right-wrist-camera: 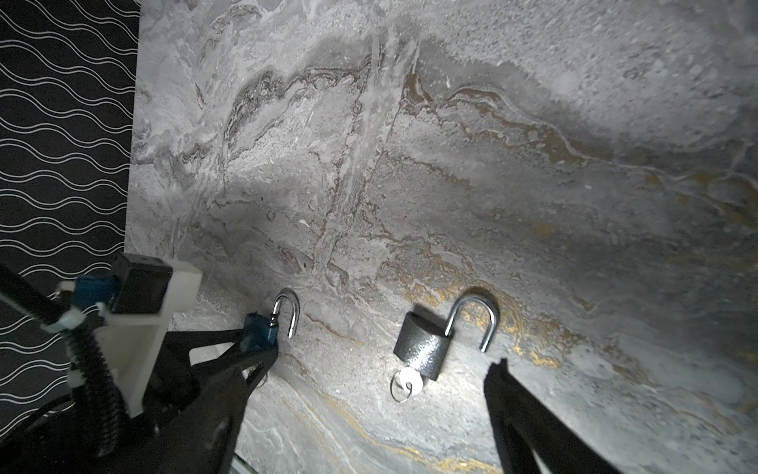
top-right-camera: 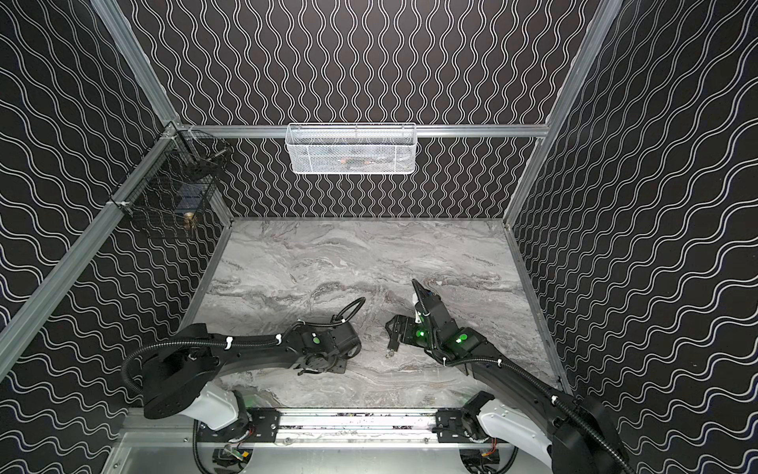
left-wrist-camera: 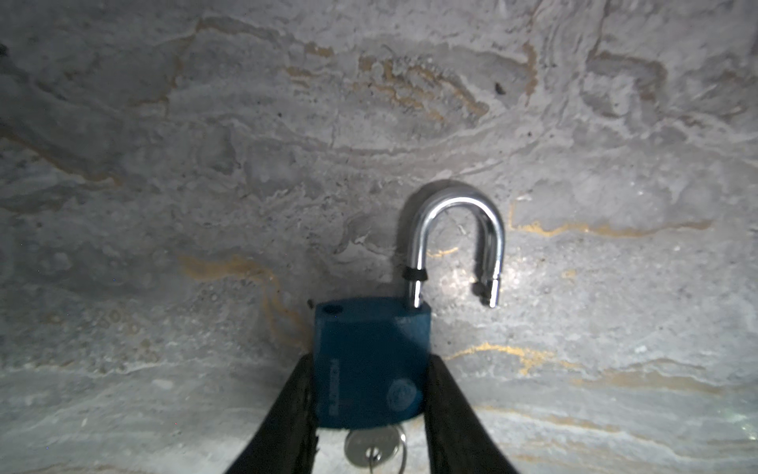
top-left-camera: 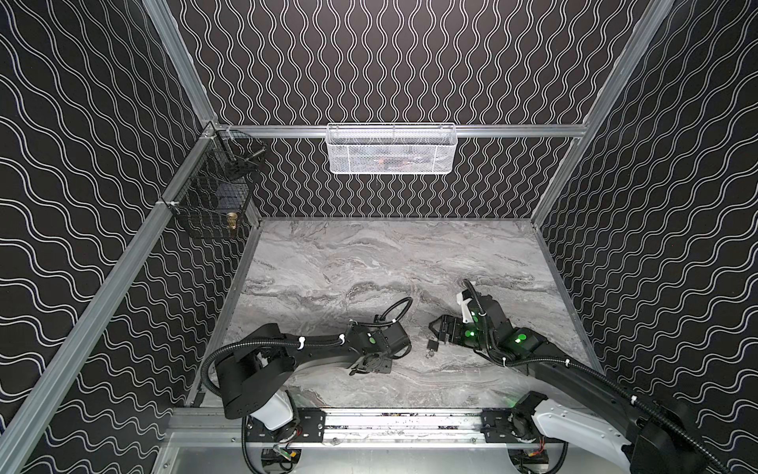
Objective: Unlock with the key
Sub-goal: 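Lower the open blue padlock onto the table with the left gripper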
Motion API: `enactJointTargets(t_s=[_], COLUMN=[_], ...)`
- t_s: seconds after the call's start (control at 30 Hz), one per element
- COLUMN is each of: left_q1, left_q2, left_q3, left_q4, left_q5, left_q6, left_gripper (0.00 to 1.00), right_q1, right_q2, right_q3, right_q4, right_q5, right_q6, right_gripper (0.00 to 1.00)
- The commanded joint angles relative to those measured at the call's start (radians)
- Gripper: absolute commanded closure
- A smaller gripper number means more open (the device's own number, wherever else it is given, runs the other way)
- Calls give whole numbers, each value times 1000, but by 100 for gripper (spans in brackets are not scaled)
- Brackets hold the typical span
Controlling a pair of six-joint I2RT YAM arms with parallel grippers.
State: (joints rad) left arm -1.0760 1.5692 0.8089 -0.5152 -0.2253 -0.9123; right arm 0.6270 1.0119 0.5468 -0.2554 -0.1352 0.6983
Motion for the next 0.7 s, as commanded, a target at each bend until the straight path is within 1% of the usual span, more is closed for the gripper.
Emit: enactJointTargets(t_s=[0.0, 0.2, 0.33, 0.47, 0.5, 0.53, 0.57, 0.67], left_q1=[-1, -1, -1, -1, -1, -1, -1, 1], left_q2=[17, 42, 64, 80, 84, 86, 86, 79], left_q3=[-2, 10, 15, 21, 26, 31, 33, 24], left_q4=[-5, -20, -16, -20, -27, -33, -36, -22], left_q5=[14, 3, 15, 23, 19, 17, 13, 11], left_q6=[4, 17, 24, 31, 35, 36, 35, 30], left_gripper=[62, 47, 29, 27, 25, 17, 13, 13], right_q1=[-4, -10, -16, -22, -24, -26, -27, -32], right_q2=[5, 5, -3, -14, -15, -18, -21, -24], right_q3=[-6, -11, -11, -17, -19, -23, -26, -31], right_q4=[39, 42, 33, 27, 28, 30, 31, 39], right_q5=[-5, -11, -9, -7, -9, -11, -13, -20], right_q6=[3, -1, -10, -14, -13, -13, -11, -10], right_gripper=[8, 8, 8, 8, 8, 8, 8, 8])
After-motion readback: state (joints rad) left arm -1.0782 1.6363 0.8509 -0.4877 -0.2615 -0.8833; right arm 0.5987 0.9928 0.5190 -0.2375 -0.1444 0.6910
